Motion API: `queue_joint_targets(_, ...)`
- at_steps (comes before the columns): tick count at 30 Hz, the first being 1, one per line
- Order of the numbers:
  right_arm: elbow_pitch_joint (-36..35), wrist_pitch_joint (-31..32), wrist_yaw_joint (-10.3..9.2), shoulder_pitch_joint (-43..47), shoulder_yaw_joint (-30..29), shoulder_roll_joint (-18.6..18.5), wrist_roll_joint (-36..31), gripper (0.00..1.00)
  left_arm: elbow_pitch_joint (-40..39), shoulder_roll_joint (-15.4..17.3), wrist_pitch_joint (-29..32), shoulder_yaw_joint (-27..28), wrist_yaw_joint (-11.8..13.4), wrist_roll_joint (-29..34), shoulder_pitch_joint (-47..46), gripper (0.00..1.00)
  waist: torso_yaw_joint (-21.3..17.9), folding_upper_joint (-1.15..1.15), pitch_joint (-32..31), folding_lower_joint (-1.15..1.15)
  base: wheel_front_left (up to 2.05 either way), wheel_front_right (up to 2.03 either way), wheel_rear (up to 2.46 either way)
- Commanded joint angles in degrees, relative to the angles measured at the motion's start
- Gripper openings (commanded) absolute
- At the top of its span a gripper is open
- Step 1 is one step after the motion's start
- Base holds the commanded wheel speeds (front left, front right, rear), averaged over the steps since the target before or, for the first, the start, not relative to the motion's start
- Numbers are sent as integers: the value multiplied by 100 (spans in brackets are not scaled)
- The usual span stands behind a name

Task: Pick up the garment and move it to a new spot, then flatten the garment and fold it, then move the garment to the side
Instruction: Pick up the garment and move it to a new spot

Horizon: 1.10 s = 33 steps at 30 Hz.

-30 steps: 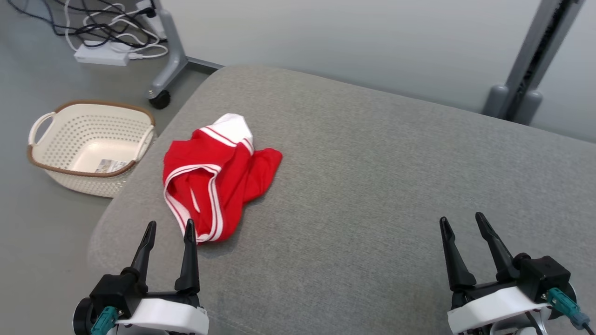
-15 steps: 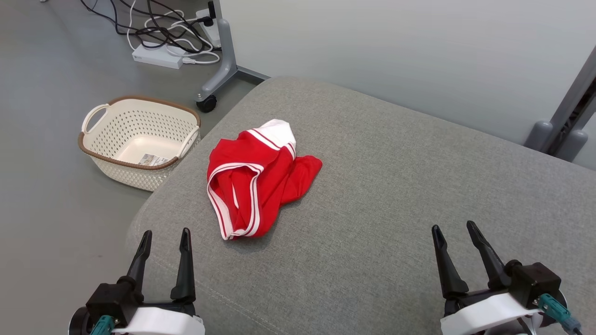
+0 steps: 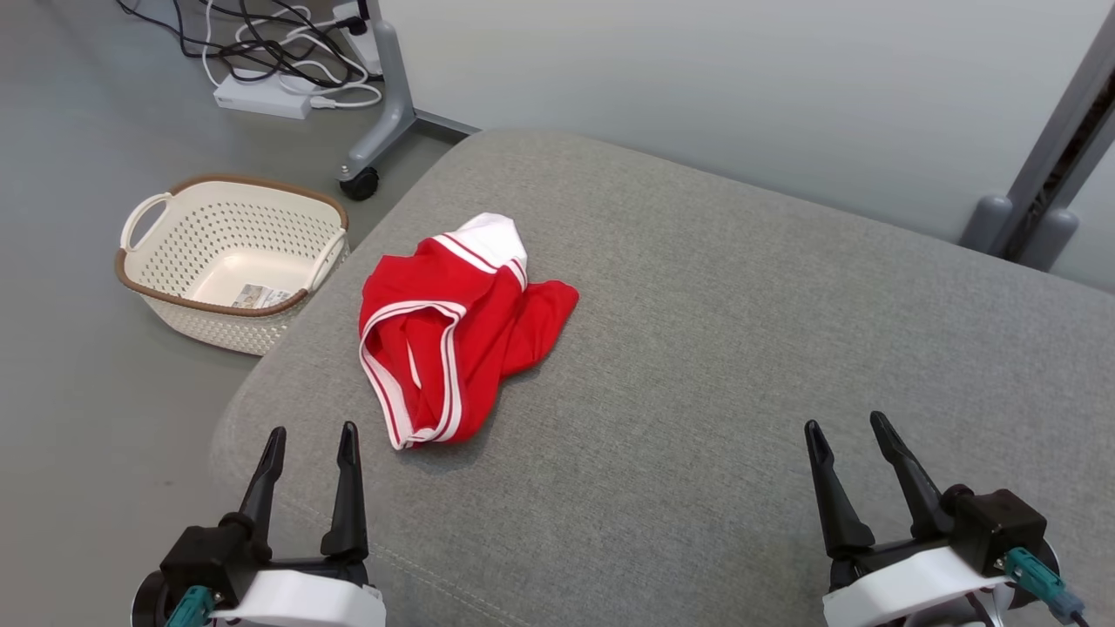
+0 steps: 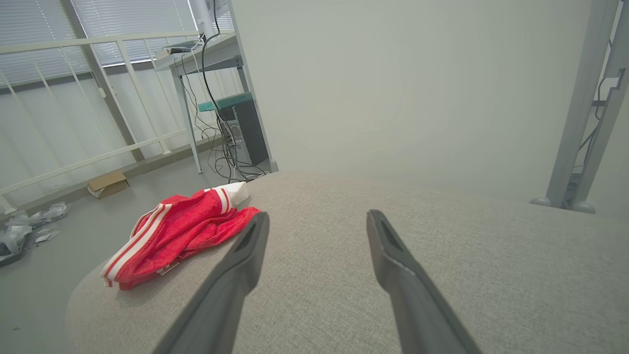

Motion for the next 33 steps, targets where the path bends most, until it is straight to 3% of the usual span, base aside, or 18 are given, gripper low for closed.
queue_joint_targets(1, -25, -24, 1, -67, -8, -66, -16, 100, -1, 19, -3, 23, 40, -28, -91, 100, -59, 0, 59, 0, 0, 0, 0)
queue_joint_targets(7, -33, -24, 1, -218, 14, -202, -47, 100, 59, 19, -3, 167, -26, -15, -469, 100, -375, 0, 449, 0, 0, 0, 0)
queue_joint_targets(12, -82, -24, 1, -414, 66, -370, -16, 100, 470, 50, -3, 517, -346, 200, -1113, 100, -703, 0, 895, 0, 0, 0, 0)
queue_joint_targets(16, -126, -24, 1, -560, 135, -470, 18, 100, 1325, 378, 8, 515, -613, 254, -1874, 100, -893, 0, 1154, 0, 0, 0, 0)
queue_joint_targets(23, -200, -24, 1, -803, 260, -541, 27, 100, 2457, 982, 1151, 84, -851, -125, -3173, 100, -1140, 0, 1497, 0, 0, 0, 0)
queue_joint_targets(27, -232, -24, 1, -896, 342, -559, 16, 100, 2839, 1151, 2033, -236, -864, -703, -3727, 100, -1230, 0, 1660, 0, 0, 0, 0)
queue_joint_targets(33, -261, -24, 1, -1014, 402, -623, 26, 100, 3109, 1416, 2646, -667, -853, -1183, -4169, 100, -1299, 0, 1853, 0, 0, 0, 0)
